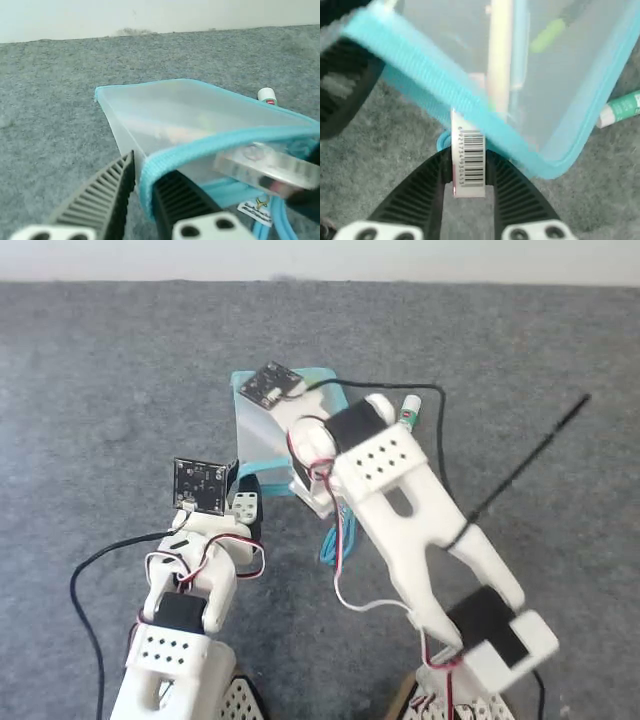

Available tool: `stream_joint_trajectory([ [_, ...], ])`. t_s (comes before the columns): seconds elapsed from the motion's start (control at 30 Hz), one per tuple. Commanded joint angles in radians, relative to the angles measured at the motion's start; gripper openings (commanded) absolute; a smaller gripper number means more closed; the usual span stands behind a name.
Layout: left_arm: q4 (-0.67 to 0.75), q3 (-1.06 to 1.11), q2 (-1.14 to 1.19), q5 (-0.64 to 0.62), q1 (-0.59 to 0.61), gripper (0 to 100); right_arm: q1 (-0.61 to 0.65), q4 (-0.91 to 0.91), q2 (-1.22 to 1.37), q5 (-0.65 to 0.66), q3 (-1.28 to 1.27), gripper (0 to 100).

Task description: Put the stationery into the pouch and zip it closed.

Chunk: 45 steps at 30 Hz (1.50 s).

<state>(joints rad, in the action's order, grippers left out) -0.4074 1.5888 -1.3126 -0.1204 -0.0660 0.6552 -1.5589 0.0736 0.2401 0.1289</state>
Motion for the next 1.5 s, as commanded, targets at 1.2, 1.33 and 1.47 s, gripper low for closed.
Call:
stream_joint_trajectory([
  [1.2,-0.003,-0.012,-0.015,0.005,-0.008,1,-0.168,-0.136,-0.351,-0.104,0.229,23.6],
  [1.33,-0.003,-0.010,-0.015,0.005,-0.002,1,-0.317,0.042,-0.344,-0.150,-0.072,23.5],
  [1.47,-0.003,0.001,-0.017,0.005,-0.008,1,-0.398,0.343,-0.346,-0.187,-0.419,23.5],
])
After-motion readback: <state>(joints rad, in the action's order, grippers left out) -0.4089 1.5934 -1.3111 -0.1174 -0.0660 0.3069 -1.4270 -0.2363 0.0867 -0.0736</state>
